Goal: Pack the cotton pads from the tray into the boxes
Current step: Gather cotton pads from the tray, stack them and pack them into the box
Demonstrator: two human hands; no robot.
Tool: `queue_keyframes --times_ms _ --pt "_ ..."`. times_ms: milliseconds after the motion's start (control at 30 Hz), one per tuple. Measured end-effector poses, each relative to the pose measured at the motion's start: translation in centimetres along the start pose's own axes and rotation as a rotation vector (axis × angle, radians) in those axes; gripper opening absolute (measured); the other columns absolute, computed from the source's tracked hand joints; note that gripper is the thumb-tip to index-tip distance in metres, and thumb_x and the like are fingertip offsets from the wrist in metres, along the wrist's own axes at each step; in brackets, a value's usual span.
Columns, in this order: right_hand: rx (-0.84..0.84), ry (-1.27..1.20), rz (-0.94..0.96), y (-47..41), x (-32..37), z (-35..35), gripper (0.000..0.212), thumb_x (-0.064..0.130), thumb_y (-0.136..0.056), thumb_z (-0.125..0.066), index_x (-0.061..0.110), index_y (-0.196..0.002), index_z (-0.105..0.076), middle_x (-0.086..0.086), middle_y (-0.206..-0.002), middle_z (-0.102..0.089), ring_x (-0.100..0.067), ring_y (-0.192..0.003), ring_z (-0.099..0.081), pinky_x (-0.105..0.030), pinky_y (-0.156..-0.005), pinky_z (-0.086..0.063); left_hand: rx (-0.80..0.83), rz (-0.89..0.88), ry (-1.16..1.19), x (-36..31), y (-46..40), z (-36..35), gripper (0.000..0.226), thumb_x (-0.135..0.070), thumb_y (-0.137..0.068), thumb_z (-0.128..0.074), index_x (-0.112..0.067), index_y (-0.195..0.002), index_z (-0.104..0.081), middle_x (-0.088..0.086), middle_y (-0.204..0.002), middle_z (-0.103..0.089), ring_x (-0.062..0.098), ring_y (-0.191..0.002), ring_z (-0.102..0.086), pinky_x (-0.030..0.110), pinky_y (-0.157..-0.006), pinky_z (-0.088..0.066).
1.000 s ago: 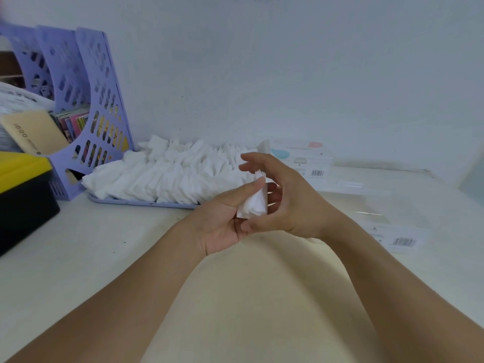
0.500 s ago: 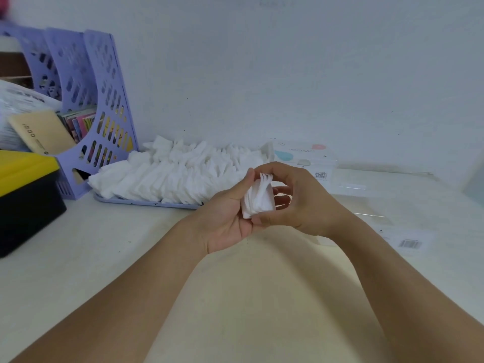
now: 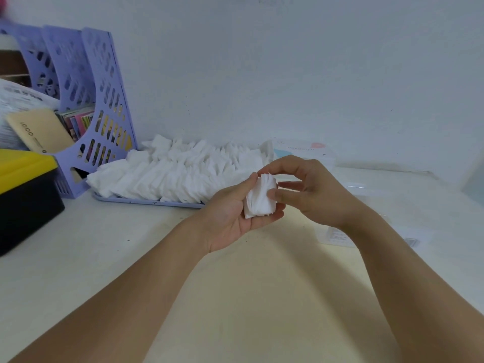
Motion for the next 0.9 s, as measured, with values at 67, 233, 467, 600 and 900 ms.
queue_keyframes --times_ms 67,233,467,600,900 --pt "-0.031 0.016 0.027 -0.06 -0.14 0.24 0.029 0.002 -0.086 -0.074 0.021 -0.108 -0.073 0.008 -0.111 -0.071 -0.013 -0.113 -0.065 -0.047 -0.102 -0.052 -0.020 -0.021 -0.032 -0.03 -0.12 0.02 0.040 -0.034 -0.103 -0.049 -0.004 -0.126 -0.061 0.021 -0.130 -0.065 0.034 -0.110 -0.067 0.045 -0.093 -0.058" --pt "-0.063 0.027 0.035 -0.09 -0.12 0.55 0.028 0.000 -0.083 -0.076 0.020 -0.103 -0.074 0.010 -0.106 -0.073 -0.012 -0.110 -0.067 -0.046 -0.099 -0.054 0.041 -0.026 -0.068 -0.06 0.04 -0.17 0.054 -0.043 -0.088 -0.060 -0.008 -0.129 -0.062 0.018 -0.135 -0.064 0.034 -0.117 -0.063 0.045 -0.100 -0.055" --pt "0.004 0.037 0.037 0.01 0.27 0.51 0.040 -0.002 -0.081 -0.079 0.025 -0.111 -0.074 0.017 -0.114 -0.070 -0.007 -0.117 -0.062 -0.037 -0.101 -0.052 0.102 -0.032 -0.074 -0.13 -0.01 0.04 0.058 -0.037 -0.091 -0.064 -0.006 -0.139 -0.053 0.019 -0.141 -0.058 0.035 -0.128 -0.058 0.043 -0.102 -0.053" --pt "0.004 0.040 0.072 0.06 0.45 0.38 0.030 -0.005 -0.079 -0.077 0.020 -0.095 -0.074 0.008 -0.105 -0.072 -0.015 -0.109 -0.067 -0.045 -0.099 -0.054 0.081 0.004 0.026 -0.11 -0.07 0.00 0.055 -0.040 -0.091 -0.057 -0.005 -0.132 -0.058 0.017 -0.135 -0.064 0.035 -0.129 -0.058 0.047 -0.104 -0.051" --pt "-0.005 0.030 0.105 0.07 0.79 0.75 0.039 -0.010 -0.076 -0.079 0.021 -0.098 -0.072 -0.001 -0.098 -0.073 -0.015 -0.099 -0.069 -0.030 -0.094 -0.054 0.004 0.003 0.016 0.00 -0.15 0.05 0.033 -0.020 -0.104 -0.048 0.000 -0.127 -0.059 0.019 -0.128 -0.067 0.033 -0.111 -0.066 0.045 -0.096 -0.057"
Point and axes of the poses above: each hand's wrist, its own y-axis away from the middle knuckle, its own z-axis out of the back of the hand, x = y × z, the point moved 2 cm from there along -y, towards the middle knuckle
